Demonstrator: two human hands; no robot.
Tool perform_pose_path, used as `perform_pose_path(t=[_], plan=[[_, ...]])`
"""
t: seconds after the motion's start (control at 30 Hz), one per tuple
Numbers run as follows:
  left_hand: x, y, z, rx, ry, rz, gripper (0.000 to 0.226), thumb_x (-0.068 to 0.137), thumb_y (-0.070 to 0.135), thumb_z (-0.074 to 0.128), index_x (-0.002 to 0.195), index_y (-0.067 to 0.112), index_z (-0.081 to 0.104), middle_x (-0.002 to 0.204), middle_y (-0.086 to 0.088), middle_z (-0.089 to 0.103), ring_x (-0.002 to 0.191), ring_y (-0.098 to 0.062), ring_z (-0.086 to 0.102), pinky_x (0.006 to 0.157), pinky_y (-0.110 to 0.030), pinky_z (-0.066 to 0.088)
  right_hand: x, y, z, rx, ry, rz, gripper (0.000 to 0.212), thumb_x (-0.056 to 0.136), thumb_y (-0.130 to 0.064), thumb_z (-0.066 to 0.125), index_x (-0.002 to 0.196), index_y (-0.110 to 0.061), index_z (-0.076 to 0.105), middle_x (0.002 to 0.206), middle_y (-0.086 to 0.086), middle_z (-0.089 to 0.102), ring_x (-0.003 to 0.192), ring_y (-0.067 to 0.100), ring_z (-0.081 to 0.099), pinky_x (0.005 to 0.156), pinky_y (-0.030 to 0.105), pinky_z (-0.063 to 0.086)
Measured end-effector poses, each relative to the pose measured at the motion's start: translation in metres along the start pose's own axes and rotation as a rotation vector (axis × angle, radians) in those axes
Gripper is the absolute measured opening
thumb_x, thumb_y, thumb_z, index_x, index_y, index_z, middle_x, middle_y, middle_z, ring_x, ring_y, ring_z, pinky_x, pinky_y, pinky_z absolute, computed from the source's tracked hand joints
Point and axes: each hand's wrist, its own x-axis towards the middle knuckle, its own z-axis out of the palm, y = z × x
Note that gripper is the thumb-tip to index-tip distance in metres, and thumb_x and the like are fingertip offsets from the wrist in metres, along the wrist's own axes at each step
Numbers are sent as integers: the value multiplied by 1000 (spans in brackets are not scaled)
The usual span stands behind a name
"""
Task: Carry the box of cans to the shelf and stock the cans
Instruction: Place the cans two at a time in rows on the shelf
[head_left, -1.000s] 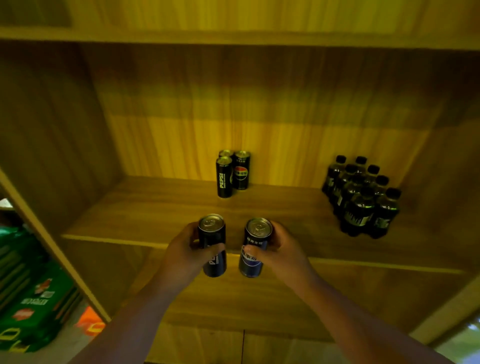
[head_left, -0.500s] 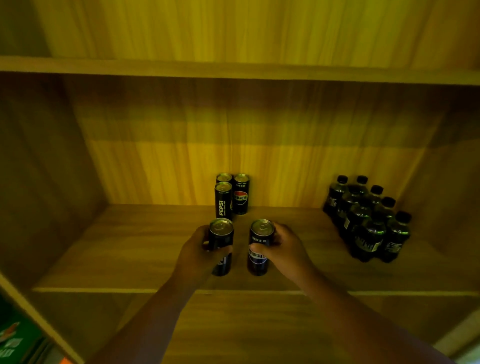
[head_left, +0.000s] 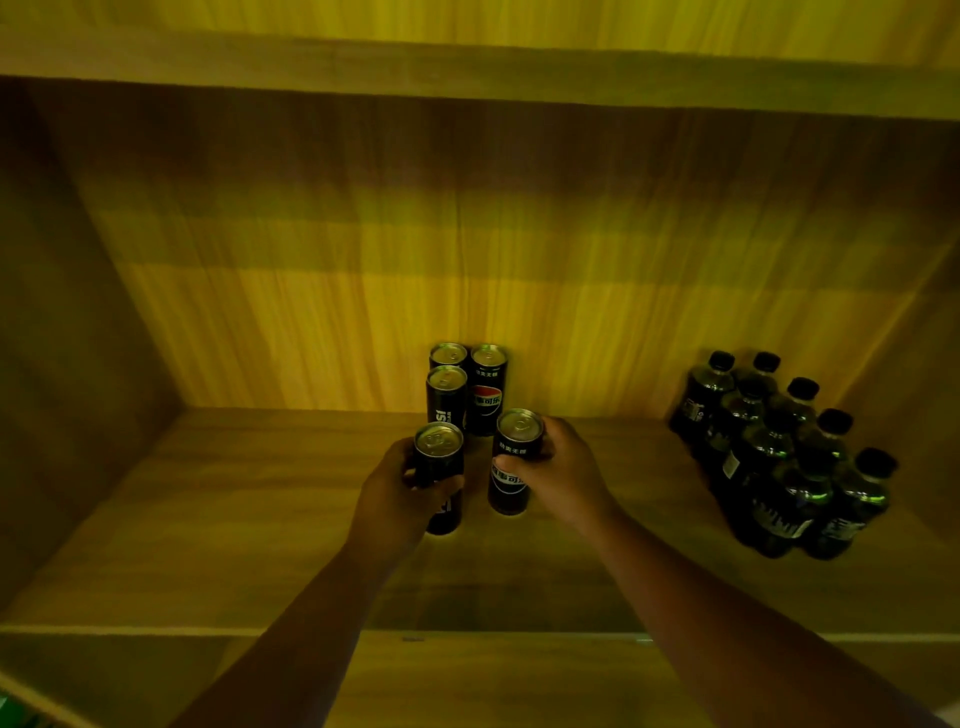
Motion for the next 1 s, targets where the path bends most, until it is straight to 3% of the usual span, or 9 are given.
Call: perform_pose_path(t=[0.23, 0.43, 0.6, 0.7, 0.83, 1.0], plan=[[20, 0, 8, 17, 12, 61, 52, 76, 14, 82, 114, 37, 55, 105, 23, 63, 98, 5, 58, 79, -18, 48, 37, 0, 15, 13, -22, -26, 58, 74, -16, 85, 125, -23, 58, 109, -15, 64, 102, 3, 62, 87, 24, 52], [31, 1, 7, 32, 10, 62, 51, 76, 15, 82, 113, 37, 55, 104, 25, 62, 97, 3, 59, 75, -16, 47, 59, 0, 20, -5, 12, -21, 60, 74, -20, 86, 125, -23, 55, 110, -13, 63, 98, 2, 61, 75, 14, 47], [38, 3, 10, -3, 8, 51, 51, 77, 13, 81, 115, 34, 55, 103, 24, 62, 96, 2, 60, 70, -13, 47, 71, 2, 21, -41, 56, -67, 63, 74, -21, 87, 128, -20, 56, 123, -7, 54, 105, 7, 59, 84, 19, 49], [43, 2, 13, -9, 4, 49, 51, 77, 15, 81, 118, 32, 54, 105, 24, 61, 99, 2, 59, 71, -14, 46, 78, 3, 24, -50, 71, -77, 61, 74, -21, 86, 128, -18, 57, 124, -4, 54, 107, 10, 58, 88, 24, 49], [44, -2, 16, 6, 19, 64, 52, 79, 19, 80, 123, 29, 54, 109, 22, 61, 97, 6, 57, 75, -13, 45, 85, 7, 30, -75, 69, -104, 61, 74, -22, 86, 127, -20, 56, 127, -2, 54, 106, 7, 58, 86, 19, 46], [46, -6, 16, 25, 20, 70, 52, 79, 21, 80, 123, 30, 55, 111, 22, 61, 98, 8, 56, 79, -14, 45, 86, 14, 35, -94, 83, -91, 63, 76, -26, 84, 131, -21, 53, 129, -2, 53, 113, 9, 56, 94, 25, 46]])
